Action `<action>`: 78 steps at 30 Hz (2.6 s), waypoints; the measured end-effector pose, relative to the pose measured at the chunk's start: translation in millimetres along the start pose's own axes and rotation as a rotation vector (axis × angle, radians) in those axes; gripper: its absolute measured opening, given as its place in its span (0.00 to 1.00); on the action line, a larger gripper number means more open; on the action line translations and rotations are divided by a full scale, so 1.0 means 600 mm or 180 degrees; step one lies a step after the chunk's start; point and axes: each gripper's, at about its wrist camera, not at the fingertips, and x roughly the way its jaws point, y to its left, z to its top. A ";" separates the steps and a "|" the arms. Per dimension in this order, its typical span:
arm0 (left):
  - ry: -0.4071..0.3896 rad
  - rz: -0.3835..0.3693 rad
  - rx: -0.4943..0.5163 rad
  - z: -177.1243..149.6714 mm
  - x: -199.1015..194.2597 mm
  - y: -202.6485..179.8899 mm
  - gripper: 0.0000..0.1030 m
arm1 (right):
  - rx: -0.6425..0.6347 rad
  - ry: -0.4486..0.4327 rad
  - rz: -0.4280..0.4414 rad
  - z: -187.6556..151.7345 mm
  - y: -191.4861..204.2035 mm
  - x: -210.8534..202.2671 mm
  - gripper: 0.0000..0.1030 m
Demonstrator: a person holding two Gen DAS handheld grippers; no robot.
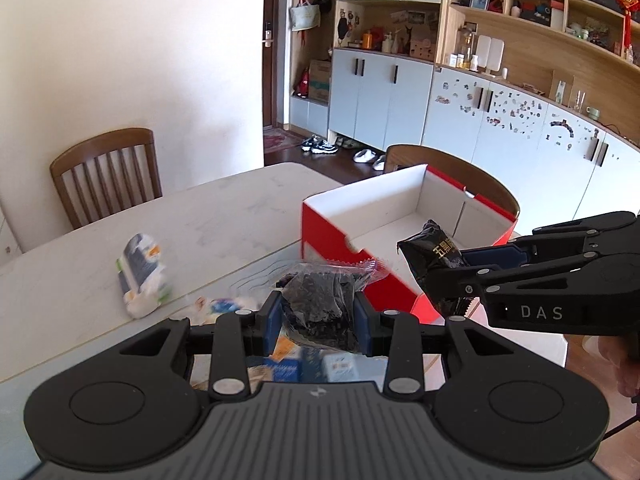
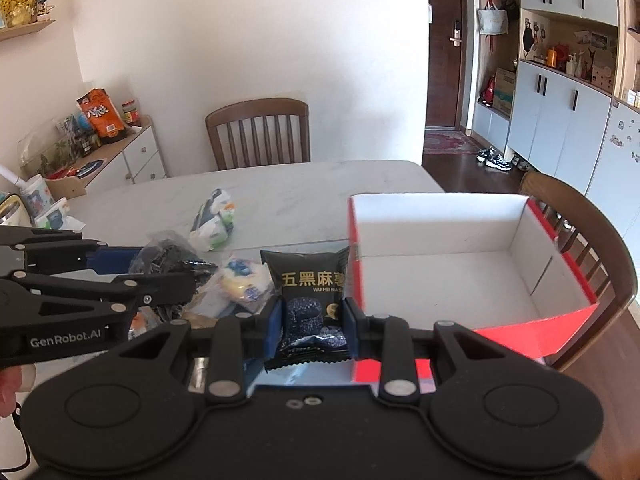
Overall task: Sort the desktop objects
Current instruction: 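Carry both bags over the red shoebox with both tools, then lower both bags into the shoebox and open both tools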
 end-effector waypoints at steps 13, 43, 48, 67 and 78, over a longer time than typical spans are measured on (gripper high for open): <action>0.0040 -0.0117 0.0155 0.053 0.088 -0.079 0.35 | -0.0027 0.0056 -0.0144 0.020 -0.107 0.015 0.30; 0.0843 -0.0234 0.0676 0.116 0.337 -0.188 0.35 | -0.0127 0.0586 -0.0324 0.046 -0.287 0.151 0.30; 0.1091 -0.0252 0.0750 0.123 0.382 -0.197 0.35 | -0.0259 0.0639 -0.0407 0.048 -0.300 0.185 0.30; 0.1968 -0.0360 0.0795 0.102 0.505 -0.212 0.35 | -0.0254 0.1410 -0.0246 0.018 -0.331 0.305 0.30; 0.2085 -0.0433 0.0735 0.099 0.522 -0.205 0.36 | -0.0283 0.1575 -0.0243 0.025 -0.335 0.326 0.32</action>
